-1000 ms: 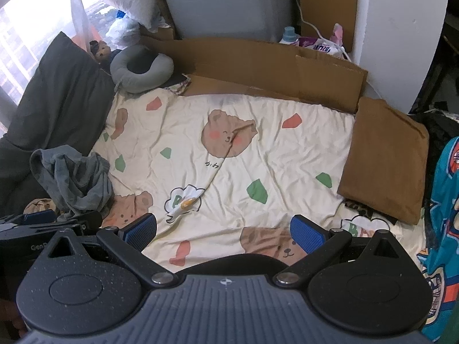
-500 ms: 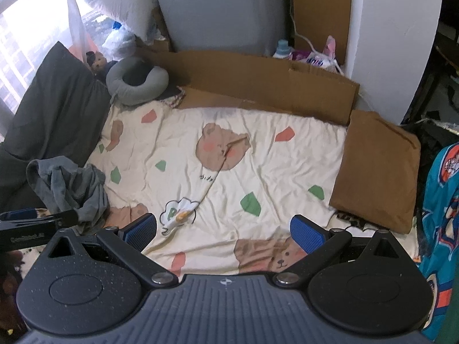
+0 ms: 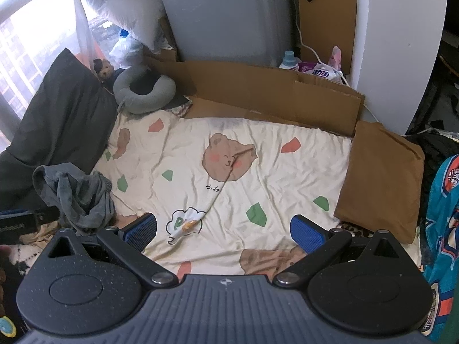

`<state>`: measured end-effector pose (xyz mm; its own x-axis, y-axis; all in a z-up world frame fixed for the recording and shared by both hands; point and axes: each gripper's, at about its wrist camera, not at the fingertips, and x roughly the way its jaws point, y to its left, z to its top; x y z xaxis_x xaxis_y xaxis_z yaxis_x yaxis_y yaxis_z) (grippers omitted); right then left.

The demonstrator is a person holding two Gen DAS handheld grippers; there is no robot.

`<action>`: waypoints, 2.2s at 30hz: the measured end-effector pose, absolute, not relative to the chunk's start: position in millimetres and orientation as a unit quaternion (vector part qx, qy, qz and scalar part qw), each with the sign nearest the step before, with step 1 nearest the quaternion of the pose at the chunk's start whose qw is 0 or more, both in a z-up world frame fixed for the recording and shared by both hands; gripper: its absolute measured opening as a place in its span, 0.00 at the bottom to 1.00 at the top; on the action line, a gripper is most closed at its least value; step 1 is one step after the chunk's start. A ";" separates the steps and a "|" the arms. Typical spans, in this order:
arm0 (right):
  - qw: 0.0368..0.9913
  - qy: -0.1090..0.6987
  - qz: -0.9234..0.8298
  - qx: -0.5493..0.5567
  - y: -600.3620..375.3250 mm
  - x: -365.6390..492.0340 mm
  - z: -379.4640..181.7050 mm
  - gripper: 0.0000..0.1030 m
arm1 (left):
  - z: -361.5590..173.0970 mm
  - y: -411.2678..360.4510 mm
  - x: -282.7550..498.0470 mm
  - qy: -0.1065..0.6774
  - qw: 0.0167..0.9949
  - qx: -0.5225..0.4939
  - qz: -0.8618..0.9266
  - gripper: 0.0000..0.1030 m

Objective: Fold clothes
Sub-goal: 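Move the left tool toward the blue jeans on the clothes pile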

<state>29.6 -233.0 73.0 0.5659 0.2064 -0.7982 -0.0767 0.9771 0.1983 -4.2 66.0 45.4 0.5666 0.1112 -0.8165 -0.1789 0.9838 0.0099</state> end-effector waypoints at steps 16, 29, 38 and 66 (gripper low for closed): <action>0.888 0.442 0.103 0.074 -220.0 40.2 79.3 0.99 | 42.5 132.6 -13.9 0.455 0.877 -0.059 0.141 0.95; 0.886 0.446 0.111 0.056 -197.4 71.1 65.8 0.99 | 31.7 194.8 -23.1 0.441 0.872 -0.085 0.196 0.95; 0.892 0.432 0.128 0.044 -185.8 98.9 47.4 0.99 | 6.7 230.6 -25.8 0.437 0.867 -0.100 0.218 0.92; 0.877 0.430 0.212 0.004 -142.0 203.8 -25.3 0.99 | -116.8 317.9 -24.3 0.467 0.830 -0.121 0.280 0.89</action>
<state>203.8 -142.0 -25.3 0.5399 0.3751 -0.7535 -0.3688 0.9101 0.1888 -24.3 317.9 -116.8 0.4069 0.3522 -0.8428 -0.5787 0.8133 0.0604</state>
